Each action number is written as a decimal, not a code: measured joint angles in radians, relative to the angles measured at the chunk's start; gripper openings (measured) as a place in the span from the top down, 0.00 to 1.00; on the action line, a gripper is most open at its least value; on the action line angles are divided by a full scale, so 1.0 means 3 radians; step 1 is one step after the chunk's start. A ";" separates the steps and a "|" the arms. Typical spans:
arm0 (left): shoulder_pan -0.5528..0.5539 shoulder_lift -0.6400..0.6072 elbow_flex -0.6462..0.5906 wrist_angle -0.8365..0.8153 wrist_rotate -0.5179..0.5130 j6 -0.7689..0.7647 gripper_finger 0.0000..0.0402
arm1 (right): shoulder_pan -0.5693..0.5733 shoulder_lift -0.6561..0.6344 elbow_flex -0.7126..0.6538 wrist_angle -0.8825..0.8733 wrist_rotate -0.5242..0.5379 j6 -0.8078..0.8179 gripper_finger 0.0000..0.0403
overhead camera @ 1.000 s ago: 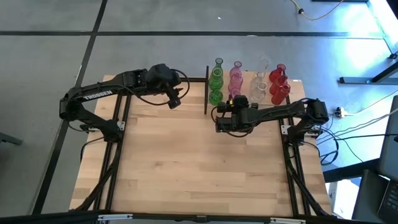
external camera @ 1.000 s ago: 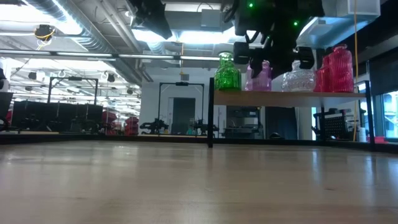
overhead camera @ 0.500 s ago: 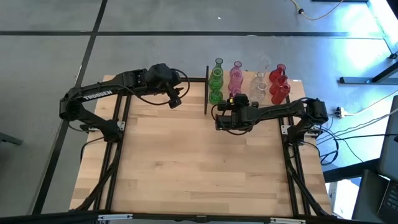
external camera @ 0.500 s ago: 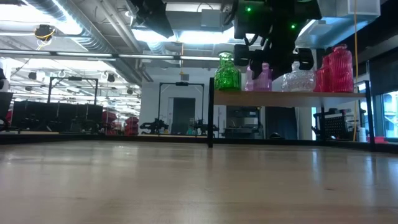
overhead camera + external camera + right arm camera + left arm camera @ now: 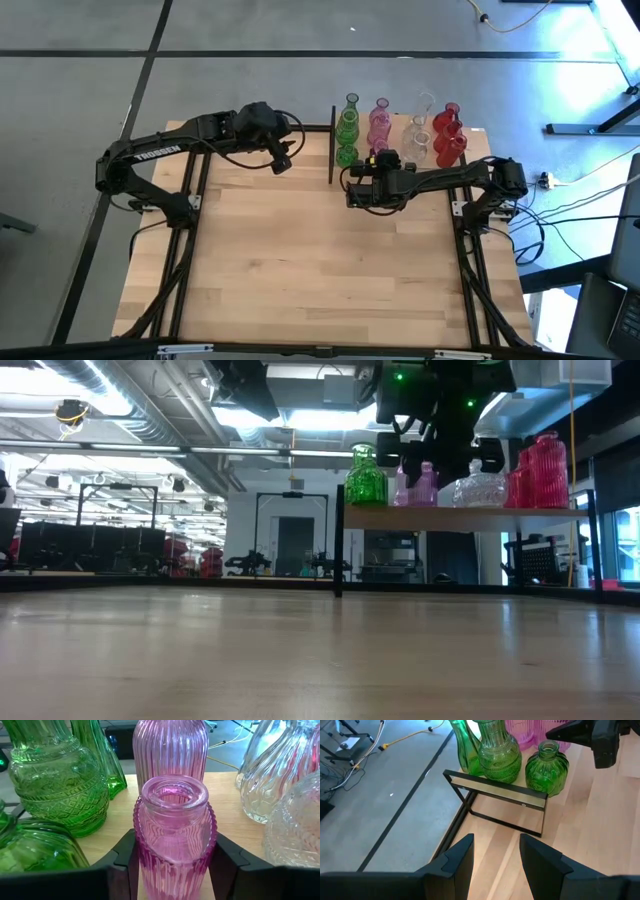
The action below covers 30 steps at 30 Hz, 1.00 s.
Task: Sort vases onto shelf
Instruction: Put the pink vase on the shelf aligned with the other pink vases
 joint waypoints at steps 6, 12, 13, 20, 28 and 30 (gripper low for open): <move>0.0000 0.0000 0.0000 0.0000 0.0001 0.0000 0.62 | -0.0025 0.0000 0.0000 0.0004 -0.0013 0.0001 0.61; -0.0002 -0.0001 0.0001 0.0000 0.0003 -0.0001 0.62 | -0.0071 0.0000 0.0000 0.0004 -0.0019 -0.0006 0.64; -0.0003 0.0000 0.0000 0.0000 0.0010 -0.0001 0.62 | -0.0085 0.0000 -0.0001 0.0004 -0.0013 -0.0006 0.64; -0.0006 0.0000 0.0001 0.0022 0.0103 -0.0003 0.62 | -0.0085 0.0000 -0.0001 0.0010 -0.0032 -0.0009 0.60; -0.0006 0.0000 0.0001 0.0048 0.0103 -0.0004 0.62 | -0.0085 -0.0001 -0.0001 0.0015 -0.0060 -0.0009 0.54; -0.0006 0.0000 0.0001 0.0048 0.0103 -0.0004 0.62 | -0.0085 0.0000 -0.0001 0.0015 -0.0061 -0.0009 0.53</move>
